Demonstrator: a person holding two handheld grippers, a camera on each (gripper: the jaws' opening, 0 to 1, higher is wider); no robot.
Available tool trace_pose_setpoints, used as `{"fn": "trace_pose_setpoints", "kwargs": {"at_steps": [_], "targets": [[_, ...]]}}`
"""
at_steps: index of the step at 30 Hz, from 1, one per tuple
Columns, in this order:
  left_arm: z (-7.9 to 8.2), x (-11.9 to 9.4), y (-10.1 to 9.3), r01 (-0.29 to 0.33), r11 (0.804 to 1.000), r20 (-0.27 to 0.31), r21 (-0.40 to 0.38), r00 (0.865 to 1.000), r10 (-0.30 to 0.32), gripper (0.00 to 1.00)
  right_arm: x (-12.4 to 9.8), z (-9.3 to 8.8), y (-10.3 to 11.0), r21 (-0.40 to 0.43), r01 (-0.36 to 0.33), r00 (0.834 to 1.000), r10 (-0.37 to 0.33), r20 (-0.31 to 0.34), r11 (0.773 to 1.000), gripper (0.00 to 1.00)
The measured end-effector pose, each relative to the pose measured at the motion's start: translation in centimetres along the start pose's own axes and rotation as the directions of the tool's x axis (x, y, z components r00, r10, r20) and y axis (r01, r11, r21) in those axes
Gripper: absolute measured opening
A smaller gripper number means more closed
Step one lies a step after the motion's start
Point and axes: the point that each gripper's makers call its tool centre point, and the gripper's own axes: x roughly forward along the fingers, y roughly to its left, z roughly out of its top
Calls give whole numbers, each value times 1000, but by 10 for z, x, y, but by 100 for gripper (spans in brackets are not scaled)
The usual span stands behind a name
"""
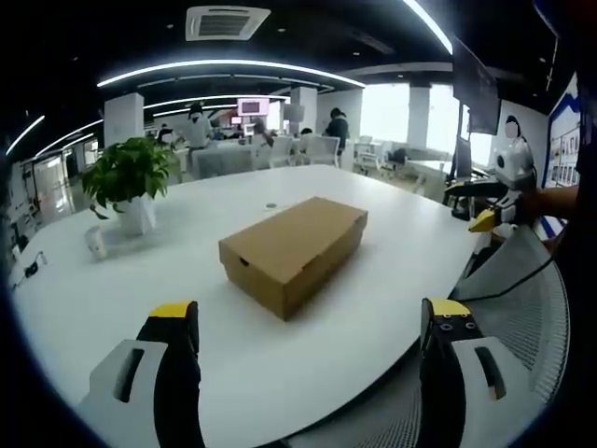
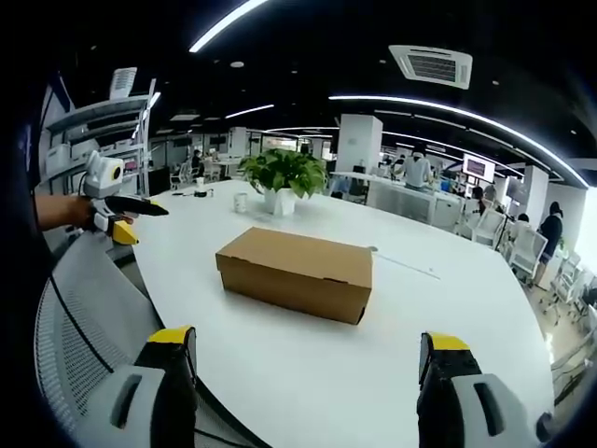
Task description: Operate the shoe box by opening the lid, removing the specified soft item, and placing it in the target area until the item is outside and the box remains undamaged.
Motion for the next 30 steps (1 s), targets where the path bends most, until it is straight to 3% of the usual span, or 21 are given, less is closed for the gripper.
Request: {"fn": "trace_pose_setpoints", "kwargs": {"at_steps": [30], "targets": [[0,0,2,-1,1000,-9,4,1000,1,99,2,0,0,5,-5,1000,5,-1,1000,100]]}}
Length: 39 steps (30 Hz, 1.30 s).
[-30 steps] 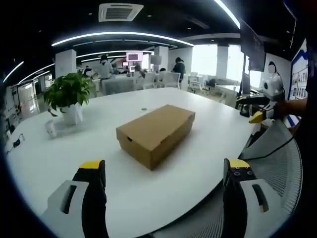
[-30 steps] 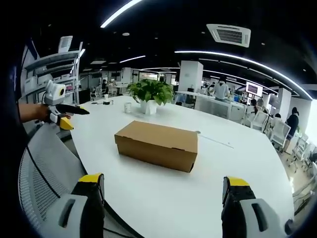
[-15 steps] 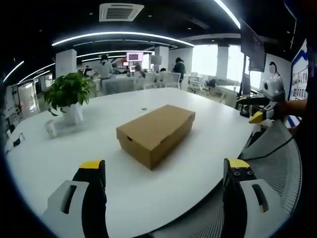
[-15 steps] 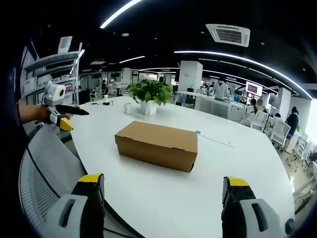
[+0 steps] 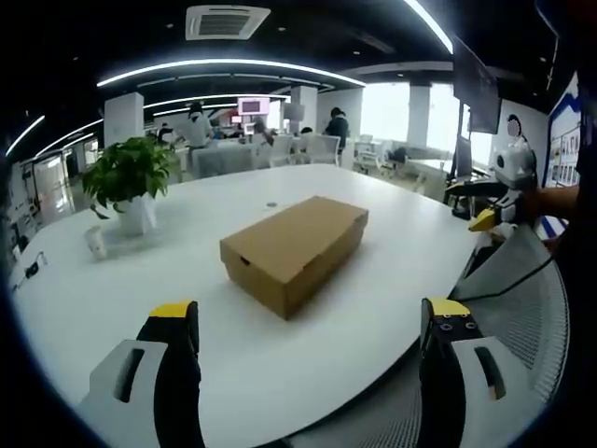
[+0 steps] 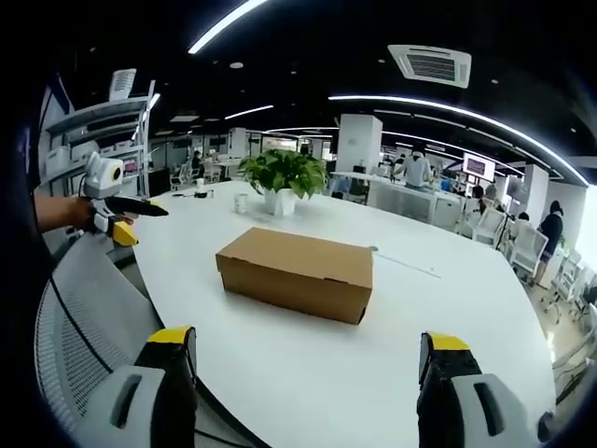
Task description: Operate the shoe box by opening the lid, removing the specified soft item, and placing it in the target area until the item is outside and the box remains undamaged.
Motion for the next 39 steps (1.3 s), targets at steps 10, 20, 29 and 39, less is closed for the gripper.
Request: {"fn": "trace_pose_setpoints", "kwargs": {"at_steps": [10,20,29,39], "targets": [[3,4,1,-2,1000,0,-2,1000,2,98,1,-1,-2,-2,-6,1000,6,-7,1000,99],[8,11,3,-3,1000,-6,7,1000,3,98,3,1,-7,-9,-13,1000,13,-9,1000,99],[11,18,5,-2,1000,-21,16,1000,2,97,7,4,-14,-10,-23,1000,23,-12,1000,99],[14,26,6,3,1000,-14,-5,1000,-3,98,12,9,-28,-40,-22,1000,21,-18,999,99]]}}
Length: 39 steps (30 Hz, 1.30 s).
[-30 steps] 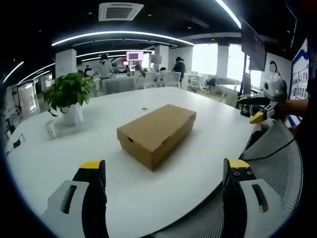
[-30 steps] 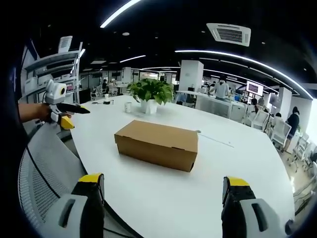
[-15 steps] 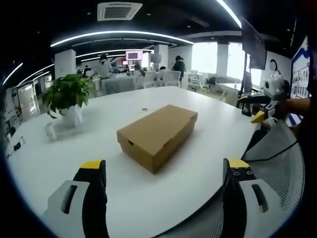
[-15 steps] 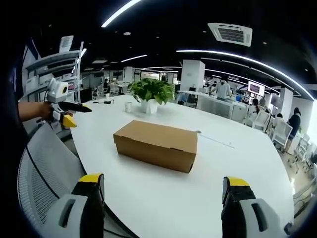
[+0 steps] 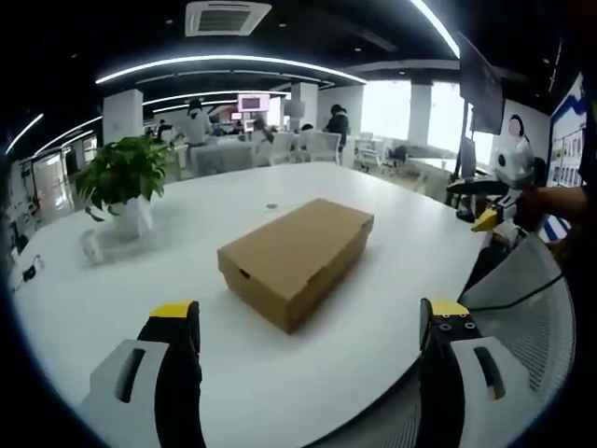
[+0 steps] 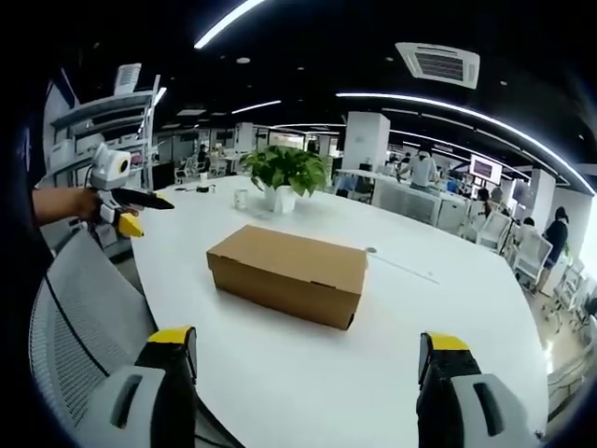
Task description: Operate the shoe box by opening the lid, removing the specified soft item, and placing it in the target area until the item is outside and the box remains undamaged.
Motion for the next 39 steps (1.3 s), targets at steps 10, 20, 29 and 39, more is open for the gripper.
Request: {"fn": "trace_pose_setpoints", "kwargs": {"at_steps": [10,20,29,39], "targets": [[3,7,1,-1,1000,-3,11,1000,1,97,11,7,-8,-22,-11,1000,12,4,1000,98],[6,17,-1,-5,1000,-9,14,1000,5,97,21,11,-16,-42,-35,999,35,0,998,98],[7,23,-3,1,1000,-15,9,1000,0,96,28,18,-19,-44,-51,999,51,10,998,98],[-2,31,-4,-5,1000,-59,4,998,5,95,38,24,-26,-47,-64,998,66,23,997,98]]}}
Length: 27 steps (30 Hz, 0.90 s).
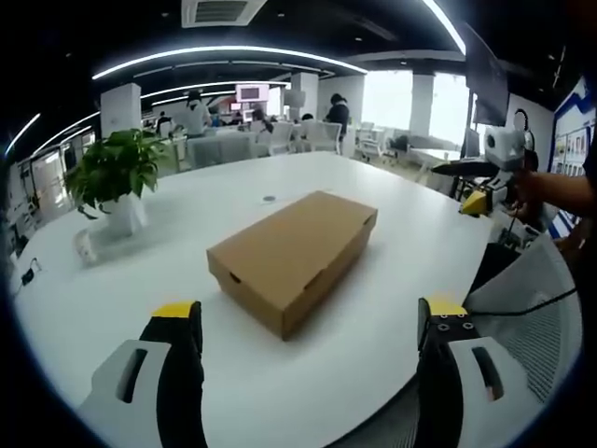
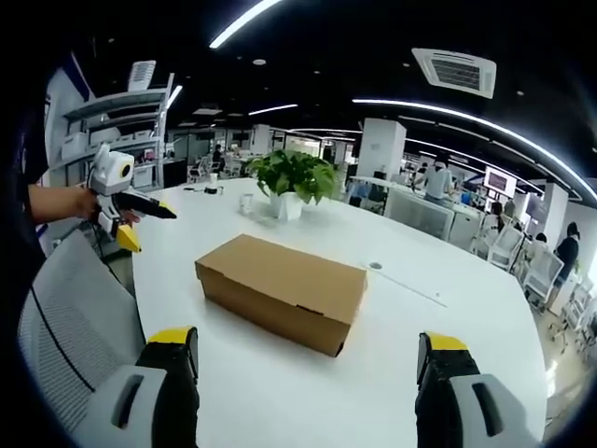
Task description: Operate the shoe box by opening the lid, removing the specified soft item, and placing it in the target area until the item is outside and the box remains undamaged.
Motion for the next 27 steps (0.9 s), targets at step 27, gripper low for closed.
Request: {"fn": "trace_pose_setpoints", "kwargs": {"at_steps": [27], "targets": [[-3,50,26,-71,996,-46,-46,997,69,94,46,-21,-18,-1,-65,996,65,-57,998,93]]}}
